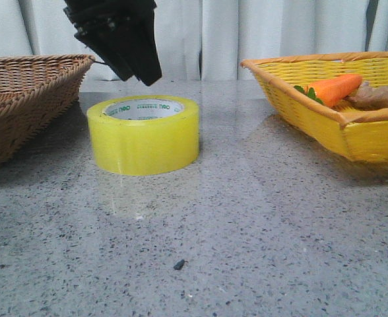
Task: Transfer tape with both arms
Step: 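Move the left gripper above the tape roll, then lower the left gripper into the tape roll's hole and grip its rim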
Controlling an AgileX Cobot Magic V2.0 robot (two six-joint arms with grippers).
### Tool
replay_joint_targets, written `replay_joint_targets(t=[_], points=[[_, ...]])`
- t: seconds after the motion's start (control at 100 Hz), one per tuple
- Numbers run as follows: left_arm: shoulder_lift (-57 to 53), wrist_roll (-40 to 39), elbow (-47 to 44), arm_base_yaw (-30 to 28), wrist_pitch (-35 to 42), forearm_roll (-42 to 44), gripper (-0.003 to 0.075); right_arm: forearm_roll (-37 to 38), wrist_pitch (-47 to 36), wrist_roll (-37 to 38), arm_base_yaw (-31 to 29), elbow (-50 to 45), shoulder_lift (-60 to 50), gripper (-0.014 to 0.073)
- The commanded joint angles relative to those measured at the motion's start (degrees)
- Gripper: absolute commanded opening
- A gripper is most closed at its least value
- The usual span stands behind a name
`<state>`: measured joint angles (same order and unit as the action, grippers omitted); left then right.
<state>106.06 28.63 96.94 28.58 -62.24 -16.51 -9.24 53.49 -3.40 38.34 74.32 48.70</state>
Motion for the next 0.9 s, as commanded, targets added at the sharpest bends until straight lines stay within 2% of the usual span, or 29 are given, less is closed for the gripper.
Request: replay_joint_targets(t=[0.0, 0.26, 0.75, 0.82, 0.89], points=[[-1.6, 0.3, 1.9, 0.4, 1.1, -1.1, 0.0386, -0.3, -4.4, 0.1, 0.0, 1.1, -0.2, -0.0053], [1.9, 1.2, 1.7, 0.4, 1.1, 2.6, 0.0386, 0.5, -4.4, 0.1, 0.0, 1.1, -0.1, -0.0053], [3.8, 1.2, 1.7, 0.4, 0.7, 2.6, 0.0391, 1.4, -4.2, 0.1, 0.0, 1.1, 0.4, -0.0053], [3.8, 1.2, 1.8, 0.4, 0.7, 2.6, 0.0425, 1.5, -4.2, 0.1, 0.0, 1.1, 0.4, -0.0053], [3.8, 1.2, 1.8, 0.4, 0.7, 2.6, 0.051, 1.5, -4.2, 0.1, 0.0, 1.1, 0.4, -0.0053]])
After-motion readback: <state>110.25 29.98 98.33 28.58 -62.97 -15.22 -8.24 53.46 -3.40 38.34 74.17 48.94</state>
